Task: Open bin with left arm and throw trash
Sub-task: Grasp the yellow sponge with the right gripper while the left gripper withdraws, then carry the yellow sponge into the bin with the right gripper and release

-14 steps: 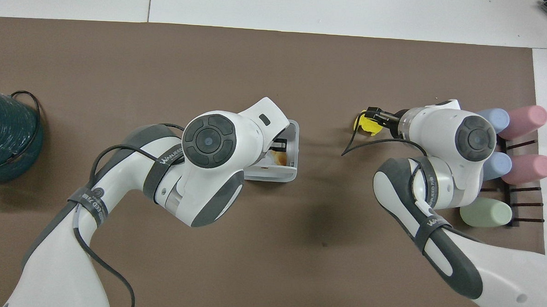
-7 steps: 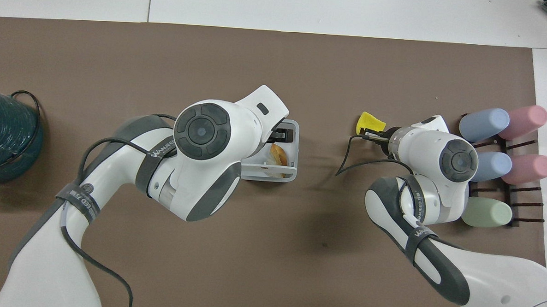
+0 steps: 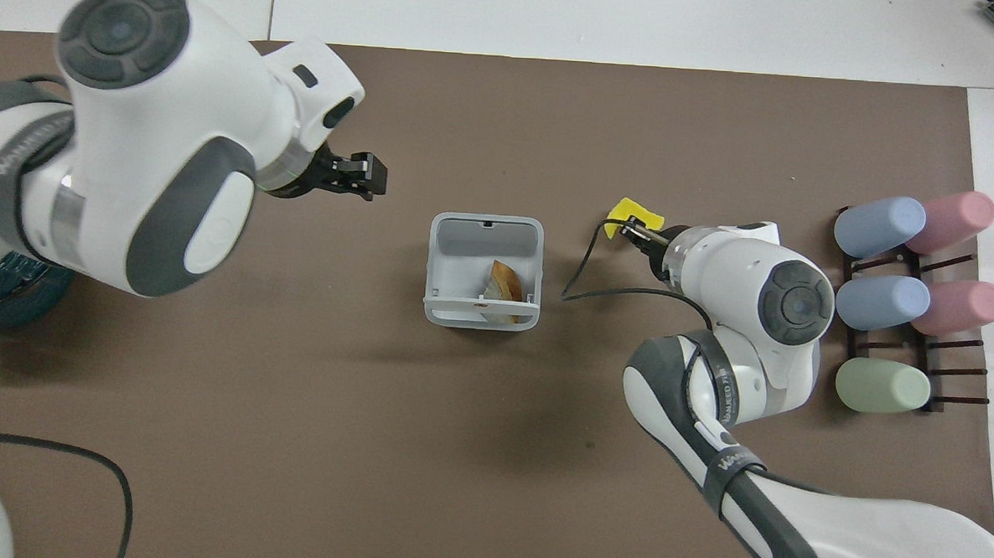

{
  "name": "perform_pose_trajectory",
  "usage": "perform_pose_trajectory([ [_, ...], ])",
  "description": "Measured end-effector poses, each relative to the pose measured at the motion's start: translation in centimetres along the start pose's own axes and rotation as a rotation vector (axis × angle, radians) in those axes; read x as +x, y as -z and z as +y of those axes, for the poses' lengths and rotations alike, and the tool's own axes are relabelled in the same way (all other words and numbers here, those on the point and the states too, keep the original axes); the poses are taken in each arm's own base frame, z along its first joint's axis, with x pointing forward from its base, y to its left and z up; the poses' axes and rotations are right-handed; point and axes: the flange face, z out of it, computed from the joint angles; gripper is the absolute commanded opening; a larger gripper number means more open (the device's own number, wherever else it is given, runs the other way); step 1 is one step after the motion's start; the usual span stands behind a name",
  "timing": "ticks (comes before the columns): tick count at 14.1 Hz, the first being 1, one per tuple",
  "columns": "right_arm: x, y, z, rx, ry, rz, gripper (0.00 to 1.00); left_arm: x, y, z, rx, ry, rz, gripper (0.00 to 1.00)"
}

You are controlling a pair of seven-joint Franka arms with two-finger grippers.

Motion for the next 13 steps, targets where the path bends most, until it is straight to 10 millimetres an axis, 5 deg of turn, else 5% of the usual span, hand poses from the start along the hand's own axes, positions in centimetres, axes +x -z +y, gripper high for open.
perform_pose_trajectory([
  [3,-2.9,3.8,-6.9,0.001,-0.218,-0.112,0.00,0.5,0.3,-9.2,0.041,-0.049,-0.091,0.93],
  [5,-3.4,6.5,-10.2,0.016,-0.320,-0.225,0.00,-0.2,1.7,-12.8,0.079,-0.051,-0.140,0.93],
  [7,-3.2,7.9,-11.9,0.033,-0.408,-0.265,0.00,-1.3,3.8,-13.5,0.090,-0.044,-0.159,0.95],
  [12,-4.8,6.7,-13.2,0.040,-0.493,-0.344,0.00,-3.5,8.4,-10.7,0.073,-0.080,-0.108,0.96],
  [13,-5.5,6.5,-13.4,0.034,-0.489,-0.351,0.19,-3.5,8.6,-10.3,0.053,-0.082,-0.095,0.96],
])
